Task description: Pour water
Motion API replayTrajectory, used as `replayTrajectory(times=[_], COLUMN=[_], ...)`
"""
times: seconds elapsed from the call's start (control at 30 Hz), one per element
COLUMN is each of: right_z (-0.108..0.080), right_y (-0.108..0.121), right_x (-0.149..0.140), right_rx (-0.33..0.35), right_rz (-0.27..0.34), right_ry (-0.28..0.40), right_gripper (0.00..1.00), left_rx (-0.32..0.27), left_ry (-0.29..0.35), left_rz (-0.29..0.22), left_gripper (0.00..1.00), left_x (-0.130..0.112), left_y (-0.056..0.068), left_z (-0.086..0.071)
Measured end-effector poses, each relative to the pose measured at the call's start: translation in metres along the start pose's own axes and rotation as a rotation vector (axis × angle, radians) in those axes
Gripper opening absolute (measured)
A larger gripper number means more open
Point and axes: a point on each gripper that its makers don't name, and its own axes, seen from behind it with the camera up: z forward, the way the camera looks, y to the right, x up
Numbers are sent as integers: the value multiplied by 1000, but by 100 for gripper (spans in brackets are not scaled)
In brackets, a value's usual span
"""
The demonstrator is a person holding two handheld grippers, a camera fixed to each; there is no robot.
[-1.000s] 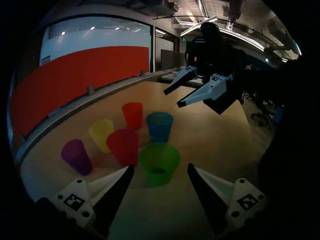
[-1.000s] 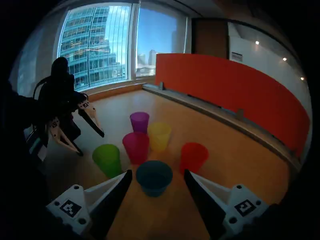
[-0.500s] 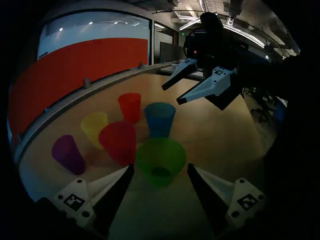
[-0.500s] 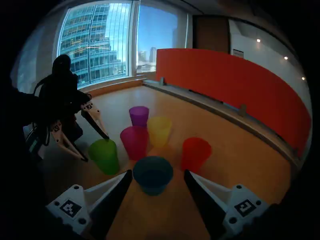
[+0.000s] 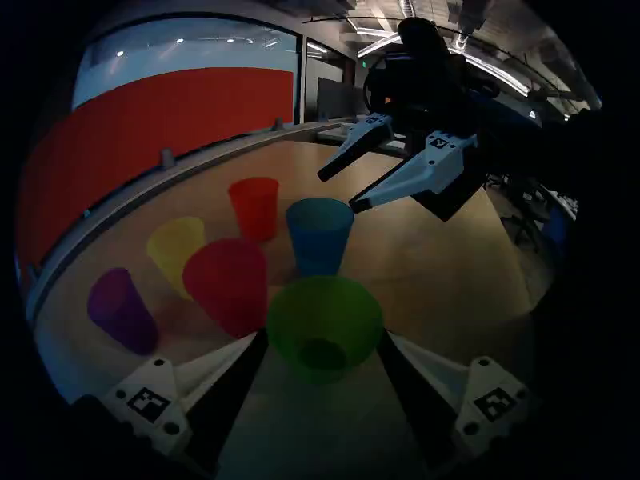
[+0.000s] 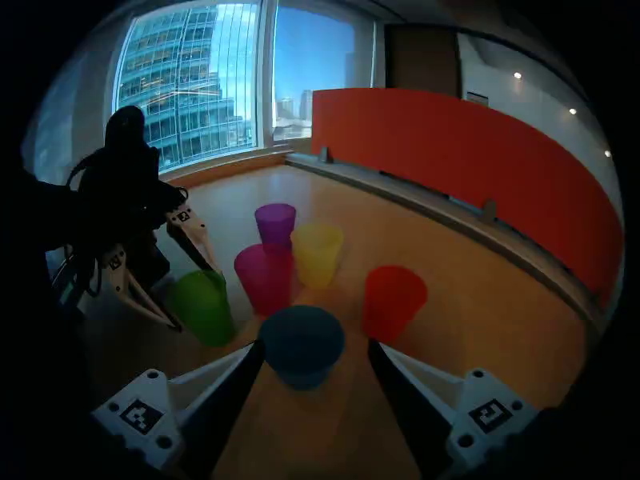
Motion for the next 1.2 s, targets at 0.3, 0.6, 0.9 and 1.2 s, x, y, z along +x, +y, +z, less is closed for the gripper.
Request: replayTrajectory(times=[0.3, 0.6, 0.9, 1.2], right_z=[3, 4, 6, 12], right_y=[2, 4, 2, -3], right_x=[-2, -3, -4, -5], right_rx=[2, 2, 7, 23], right_rz=[7, 5, 4, 10], right_ry=[-3, -5, -8, -9], right_gripper=[100, 100, 100, 99], left_rx=[10, 13, 8, 6], left_ry=[1, -2, -4, 0], left_rz=[2, -11, 2, 3], left_gripper=[100, 99, 84, 84], left_x=[0, 0, -1, -1], left_y=[-2, -3, 0, 1], left_z=[9, 12, 12, 10])
